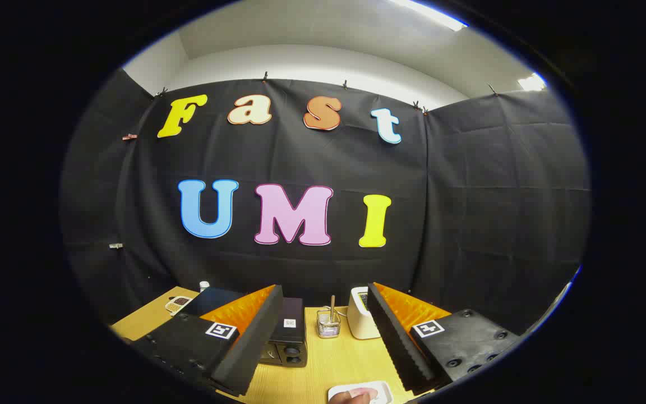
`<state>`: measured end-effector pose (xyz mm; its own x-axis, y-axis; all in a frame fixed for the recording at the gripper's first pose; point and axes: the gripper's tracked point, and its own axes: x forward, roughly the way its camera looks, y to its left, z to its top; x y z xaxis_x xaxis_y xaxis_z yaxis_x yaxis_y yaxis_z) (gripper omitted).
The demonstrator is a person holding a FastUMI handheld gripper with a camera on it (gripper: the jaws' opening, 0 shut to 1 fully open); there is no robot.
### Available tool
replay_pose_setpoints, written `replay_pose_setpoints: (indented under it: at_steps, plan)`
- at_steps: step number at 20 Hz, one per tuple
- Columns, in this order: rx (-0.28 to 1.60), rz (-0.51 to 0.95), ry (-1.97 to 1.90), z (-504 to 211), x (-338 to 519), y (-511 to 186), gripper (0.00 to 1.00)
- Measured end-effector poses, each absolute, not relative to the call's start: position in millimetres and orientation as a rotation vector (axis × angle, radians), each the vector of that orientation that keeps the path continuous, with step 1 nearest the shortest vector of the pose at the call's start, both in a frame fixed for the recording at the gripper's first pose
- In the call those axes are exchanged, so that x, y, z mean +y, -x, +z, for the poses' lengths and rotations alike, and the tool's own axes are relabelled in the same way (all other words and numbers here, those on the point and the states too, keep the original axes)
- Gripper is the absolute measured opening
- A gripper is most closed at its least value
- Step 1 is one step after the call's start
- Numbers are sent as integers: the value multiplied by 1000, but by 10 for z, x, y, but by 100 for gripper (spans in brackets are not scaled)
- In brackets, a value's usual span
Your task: Open the toaster oven, put the food inside, and close the toaster oven door.
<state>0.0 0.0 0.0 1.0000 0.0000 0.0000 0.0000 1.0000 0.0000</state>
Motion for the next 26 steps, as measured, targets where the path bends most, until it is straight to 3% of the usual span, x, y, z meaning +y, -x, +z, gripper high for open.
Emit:
replay_pose_setpoints:
  at_steps: [20,26]
  plan:
    - [11,-18,-25,-64,-65,-1,98]
    - [18,25,-65,-145,285,-128,98]
